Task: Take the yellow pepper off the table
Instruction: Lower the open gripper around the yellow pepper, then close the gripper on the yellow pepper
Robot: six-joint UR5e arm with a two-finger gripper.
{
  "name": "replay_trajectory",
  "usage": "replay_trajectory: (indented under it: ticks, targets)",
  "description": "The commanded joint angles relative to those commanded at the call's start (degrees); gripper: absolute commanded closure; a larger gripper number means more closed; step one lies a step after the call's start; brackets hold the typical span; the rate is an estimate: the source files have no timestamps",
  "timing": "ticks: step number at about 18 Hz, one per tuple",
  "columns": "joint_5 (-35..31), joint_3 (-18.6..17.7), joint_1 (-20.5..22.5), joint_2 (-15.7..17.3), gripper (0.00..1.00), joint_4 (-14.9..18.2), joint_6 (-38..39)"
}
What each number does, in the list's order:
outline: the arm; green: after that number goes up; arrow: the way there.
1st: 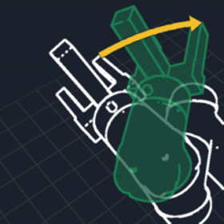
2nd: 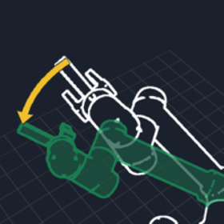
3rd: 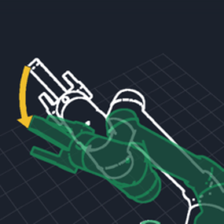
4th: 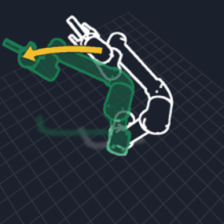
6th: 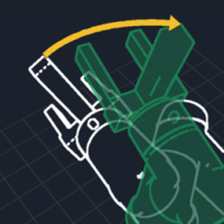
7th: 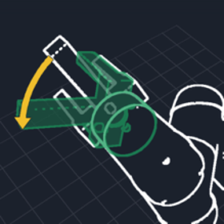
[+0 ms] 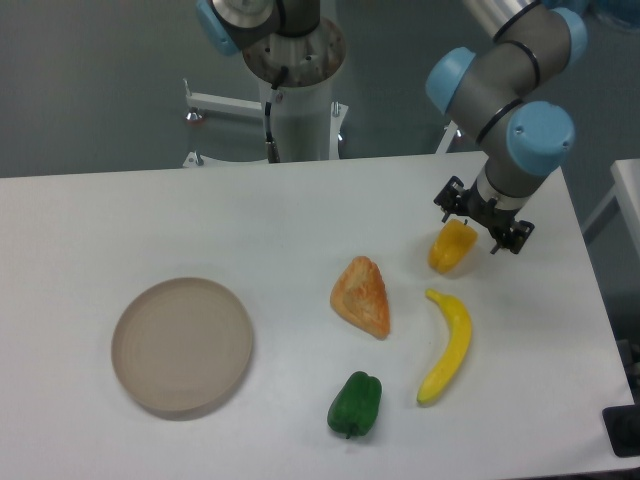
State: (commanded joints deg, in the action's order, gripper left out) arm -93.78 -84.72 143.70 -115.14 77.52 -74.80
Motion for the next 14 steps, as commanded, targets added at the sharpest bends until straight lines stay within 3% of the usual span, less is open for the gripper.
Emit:
replay_trajectory:
  ticks: [4, 7, 14]
  targets:
    - [-0.09, -0.96, -0.26, -0.26, 0.0, -1.57, -0.09]
    - [-0.09, -3.69, -0.27, 0.17, 0.0, -6.93, -1.83]
    - [-0.35, -4.83, -0.35, 0.09, 0.0, -7.47, -3.69]
